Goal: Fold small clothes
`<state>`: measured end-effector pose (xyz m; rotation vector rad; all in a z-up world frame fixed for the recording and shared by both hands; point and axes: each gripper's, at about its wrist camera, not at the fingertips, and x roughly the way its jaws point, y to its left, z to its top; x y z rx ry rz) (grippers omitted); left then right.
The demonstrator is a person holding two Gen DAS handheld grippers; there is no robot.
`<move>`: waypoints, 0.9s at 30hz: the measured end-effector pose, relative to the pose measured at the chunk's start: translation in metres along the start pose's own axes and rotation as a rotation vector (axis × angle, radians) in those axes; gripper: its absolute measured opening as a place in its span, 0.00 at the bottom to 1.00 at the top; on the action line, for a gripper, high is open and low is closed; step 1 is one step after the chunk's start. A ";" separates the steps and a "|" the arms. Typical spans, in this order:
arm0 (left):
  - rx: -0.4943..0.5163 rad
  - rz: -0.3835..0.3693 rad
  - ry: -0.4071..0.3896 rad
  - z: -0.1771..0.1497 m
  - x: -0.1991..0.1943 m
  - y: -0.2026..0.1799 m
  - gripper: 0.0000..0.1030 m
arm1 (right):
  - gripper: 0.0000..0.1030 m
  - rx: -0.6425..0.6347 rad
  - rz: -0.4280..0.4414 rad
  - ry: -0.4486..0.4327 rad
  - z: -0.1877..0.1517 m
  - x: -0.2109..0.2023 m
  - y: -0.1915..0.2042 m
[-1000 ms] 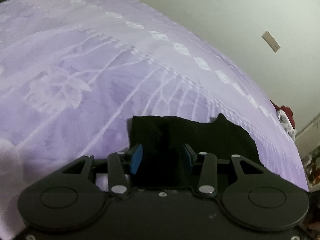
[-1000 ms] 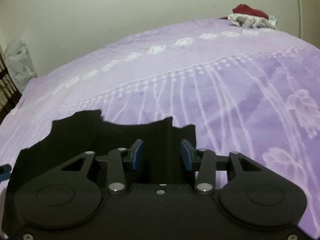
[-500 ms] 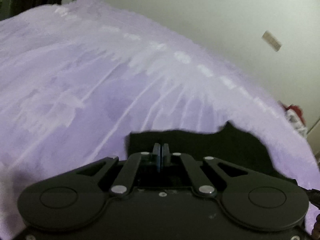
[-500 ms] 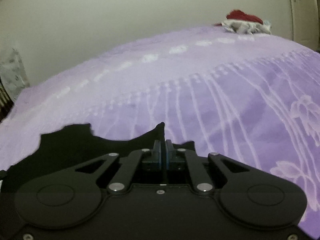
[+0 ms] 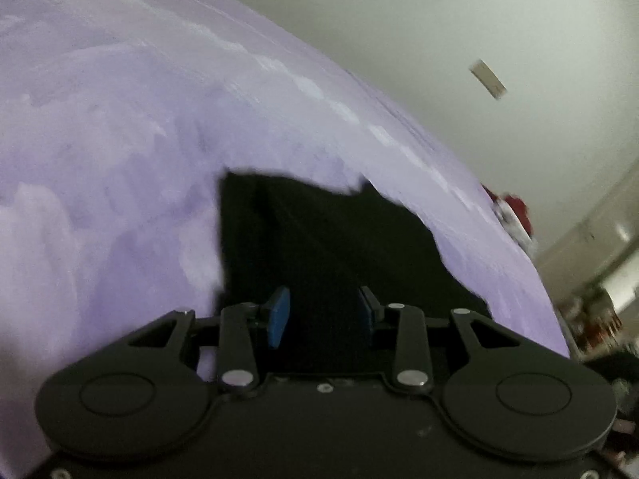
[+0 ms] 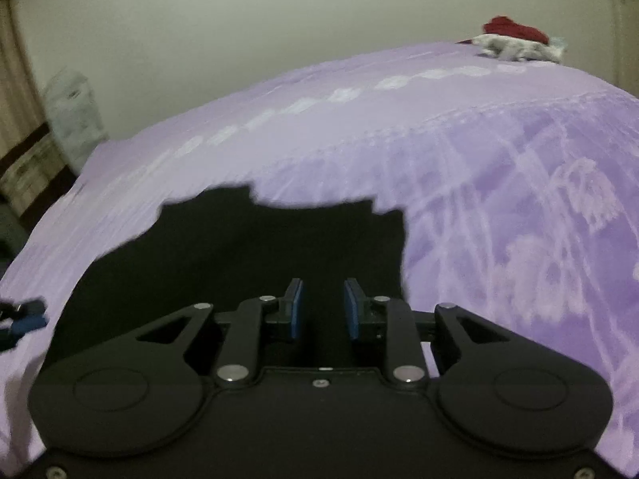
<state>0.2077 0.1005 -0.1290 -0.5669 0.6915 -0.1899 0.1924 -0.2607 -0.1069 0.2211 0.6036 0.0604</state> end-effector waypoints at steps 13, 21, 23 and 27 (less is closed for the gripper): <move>0.112 0.124 0.095 -0.054 0.013 0.007 0.34 | 0.11 0.010 -0.093 0.116 -0.060 0.000 -0.010; 0.165 0.178 0.118 -0.043 0.003 -0.009 0.33 | 0.11 0.018 -0.117 0.127 -0.058 -0.006 -0.007; 0.150 0.140 0.077 -0.038 -0.005 -0.019 0.36 | 0.11 0.021 -0.109 0.102 -0.051 -0.013 0.002; 0.151 0.137 0.055 -0.035 0.001 -0.032 0.37 | 0.11 -0.013 -0.049 0.046 -0.035 -0.020 0.039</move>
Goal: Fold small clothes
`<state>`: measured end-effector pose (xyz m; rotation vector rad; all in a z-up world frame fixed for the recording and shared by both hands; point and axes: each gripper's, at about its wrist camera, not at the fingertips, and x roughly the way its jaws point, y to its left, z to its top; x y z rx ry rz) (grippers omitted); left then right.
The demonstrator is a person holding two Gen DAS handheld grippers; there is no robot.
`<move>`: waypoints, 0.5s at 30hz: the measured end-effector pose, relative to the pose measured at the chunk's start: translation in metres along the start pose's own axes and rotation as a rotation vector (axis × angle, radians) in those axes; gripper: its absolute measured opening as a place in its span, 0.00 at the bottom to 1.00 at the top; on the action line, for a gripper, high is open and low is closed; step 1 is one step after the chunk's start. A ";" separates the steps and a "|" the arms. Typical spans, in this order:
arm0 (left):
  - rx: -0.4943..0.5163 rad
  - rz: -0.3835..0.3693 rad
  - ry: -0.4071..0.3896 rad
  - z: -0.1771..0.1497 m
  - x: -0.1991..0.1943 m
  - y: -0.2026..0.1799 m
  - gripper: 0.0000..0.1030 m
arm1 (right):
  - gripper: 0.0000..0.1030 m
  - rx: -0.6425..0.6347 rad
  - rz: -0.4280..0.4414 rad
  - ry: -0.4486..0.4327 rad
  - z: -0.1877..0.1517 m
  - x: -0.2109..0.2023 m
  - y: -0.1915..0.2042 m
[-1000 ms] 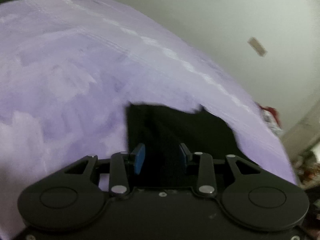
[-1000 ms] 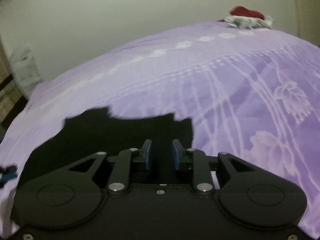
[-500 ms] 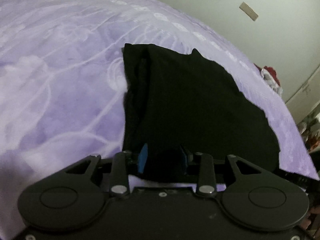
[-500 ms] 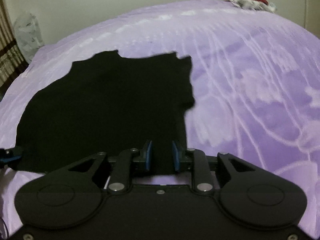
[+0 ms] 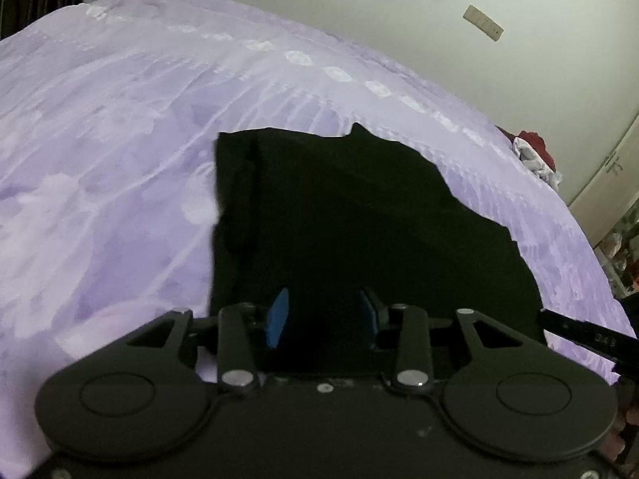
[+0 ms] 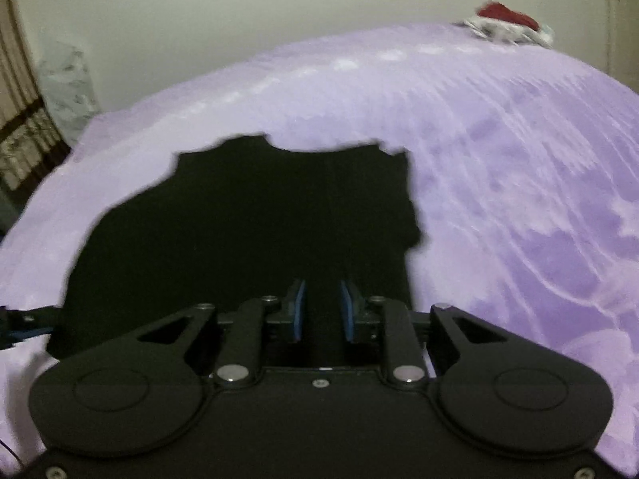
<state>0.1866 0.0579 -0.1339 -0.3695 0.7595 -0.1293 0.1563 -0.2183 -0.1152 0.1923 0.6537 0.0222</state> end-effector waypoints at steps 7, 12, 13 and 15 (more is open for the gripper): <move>-0.048 0.042 0.067 -0.016 0.023 0.012 0.38 | 0.11 -0.112 0.072 0.037 -0.002 0.033 0.077; -0.159 0.031 0.035 -0.027 -0.009 0.030 0.40 | 0.11 -0.158 0.038 0.090 -0.026 0.057 0.095; -0.193 0.028 0.031 -0.032 -0.014 0.034 0.40 | 0.11 -0.161 0.033 0.083 -0.032 0.056 0.094; -0.260 0.032 0.032 -0.041 -0.016 0.042 0.41 | 0.11 -0.162 0.033 0.074 -0.040 0.052 0.092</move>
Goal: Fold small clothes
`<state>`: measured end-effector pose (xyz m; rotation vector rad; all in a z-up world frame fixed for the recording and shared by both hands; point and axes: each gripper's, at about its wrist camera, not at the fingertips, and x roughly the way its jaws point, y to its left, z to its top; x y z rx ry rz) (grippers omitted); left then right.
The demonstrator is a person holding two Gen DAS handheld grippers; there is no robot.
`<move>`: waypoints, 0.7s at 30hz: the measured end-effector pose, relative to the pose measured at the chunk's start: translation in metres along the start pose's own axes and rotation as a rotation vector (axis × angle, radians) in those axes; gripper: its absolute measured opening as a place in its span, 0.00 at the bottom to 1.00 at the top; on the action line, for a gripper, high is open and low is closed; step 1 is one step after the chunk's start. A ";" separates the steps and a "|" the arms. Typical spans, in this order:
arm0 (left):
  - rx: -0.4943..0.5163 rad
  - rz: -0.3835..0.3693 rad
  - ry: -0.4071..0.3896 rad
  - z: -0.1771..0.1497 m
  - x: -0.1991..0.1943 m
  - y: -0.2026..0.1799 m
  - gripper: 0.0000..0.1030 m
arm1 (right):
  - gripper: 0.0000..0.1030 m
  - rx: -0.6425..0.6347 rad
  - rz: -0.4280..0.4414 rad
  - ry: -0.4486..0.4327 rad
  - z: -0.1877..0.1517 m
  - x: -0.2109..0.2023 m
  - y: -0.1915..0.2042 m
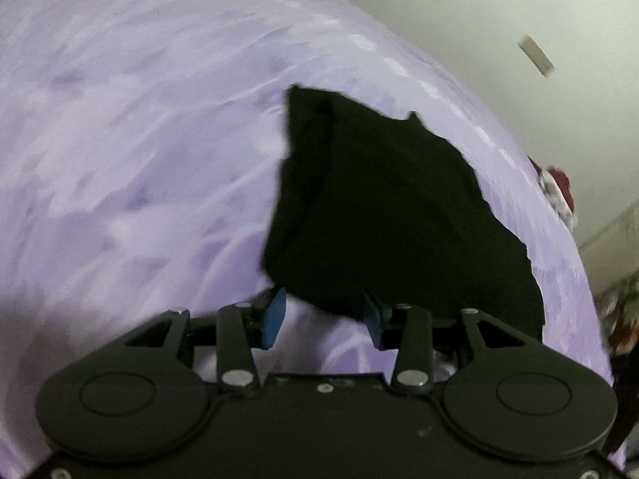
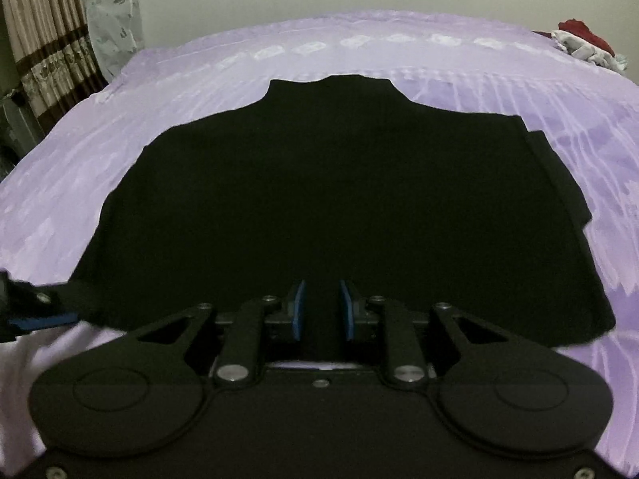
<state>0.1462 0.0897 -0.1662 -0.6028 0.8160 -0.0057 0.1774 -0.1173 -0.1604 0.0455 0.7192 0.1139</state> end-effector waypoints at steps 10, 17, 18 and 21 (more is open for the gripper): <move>-0.124 -0.024 -0.131 -0.005 0.017 0.007 0.48 | 0.11 0.040 0.031 -0.002 -0.013 -0.011 -0.008; -0.162 -0.053 -0.187 0.023 0.038 0.013 0.48 | 0.11 0.058 0.050 0.006 -0.015 -0.010 -0.011; -0.169 -0.060 -0.188 0.028 0.042 0.013 0.48 | 0.11 0.059 0.052 0.007 -0.015 -0.009 -0.011; -0.190 -0.076 -0.171 0.037 0.049 0.016 0.46 | 0.11 0.062 0.054 0.009 -0.015 -0.008 -0.012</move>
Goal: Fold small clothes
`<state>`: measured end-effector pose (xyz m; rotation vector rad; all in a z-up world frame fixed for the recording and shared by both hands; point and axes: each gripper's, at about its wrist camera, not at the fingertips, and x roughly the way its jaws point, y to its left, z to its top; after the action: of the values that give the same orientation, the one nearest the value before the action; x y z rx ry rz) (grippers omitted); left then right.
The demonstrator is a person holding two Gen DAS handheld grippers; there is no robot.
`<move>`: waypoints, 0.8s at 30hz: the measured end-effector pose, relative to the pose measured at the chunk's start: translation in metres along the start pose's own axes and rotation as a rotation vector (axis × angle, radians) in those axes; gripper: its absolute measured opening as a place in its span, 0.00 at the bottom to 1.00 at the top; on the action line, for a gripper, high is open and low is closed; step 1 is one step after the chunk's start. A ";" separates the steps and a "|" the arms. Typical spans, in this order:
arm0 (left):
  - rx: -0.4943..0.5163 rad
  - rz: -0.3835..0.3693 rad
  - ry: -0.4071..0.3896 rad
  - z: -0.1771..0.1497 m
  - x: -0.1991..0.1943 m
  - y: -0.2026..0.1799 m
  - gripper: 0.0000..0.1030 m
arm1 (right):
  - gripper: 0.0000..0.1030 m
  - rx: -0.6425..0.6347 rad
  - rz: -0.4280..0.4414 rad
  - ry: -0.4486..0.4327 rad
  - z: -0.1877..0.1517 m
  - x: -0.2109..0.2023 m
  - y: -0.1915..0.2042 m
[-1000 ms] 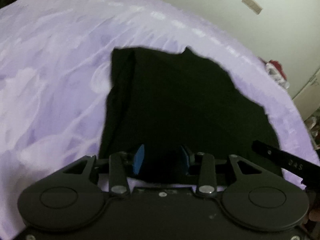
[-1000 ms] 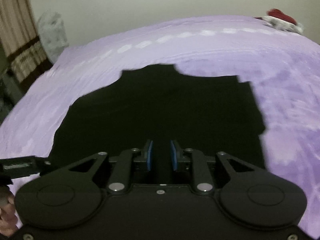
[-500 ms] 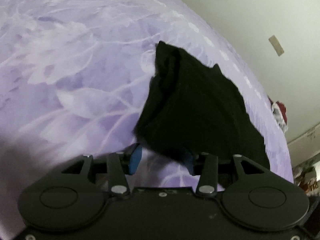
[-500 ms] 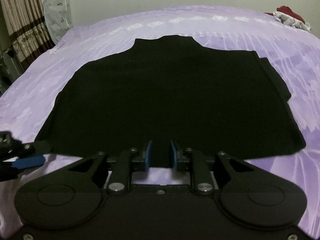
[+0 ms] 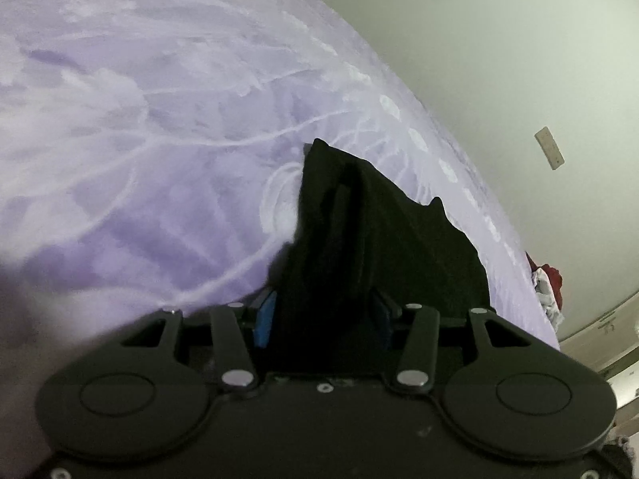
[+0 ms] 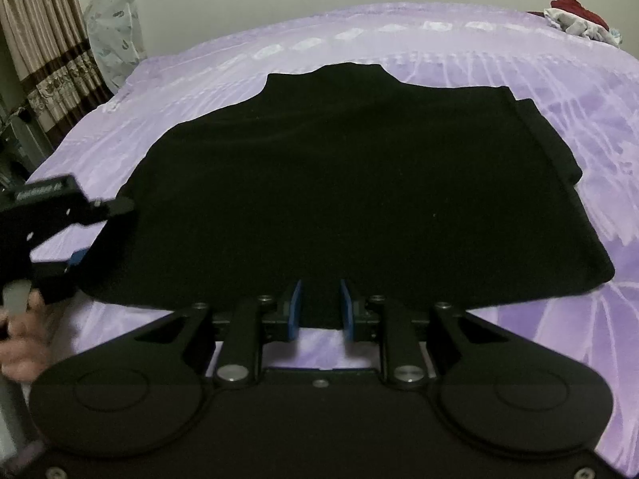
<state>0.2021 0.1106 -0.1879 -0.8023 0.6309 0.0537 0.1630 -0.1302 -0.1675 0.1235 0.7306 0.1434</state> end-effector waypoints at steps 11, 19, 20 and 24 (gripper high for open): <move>0.084 -0.023 -0.001 -0.004 0.003 -0.005 0.09 | 0.12 0.028 0.002 -0.025 0.013 -0.017 -0.012; 0.057 -0.039 0.017 -0.001 0.006 -0.001 0.11 | 0.13 0.104 -0.239 -0.106 0.025 -0.050 -0.083; 0.057 -0.038 0.019 -0.001 0.006 0.000 0.13 | 0.13 0.124 -0.248 -0.098 0.024 -0.049 -0.090; 0.065 -0.042 0.025 -0.002 0.006 0.001 0.13 | 0.13 0.164 -0.267 -0.068 0.016 -0.041 -0.101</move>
<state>0.2054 0.1090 -0.1926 -0.7544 0.6358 -0.0150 0.1524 -0.2374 -0.1451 0.1843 0.6841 -0.1755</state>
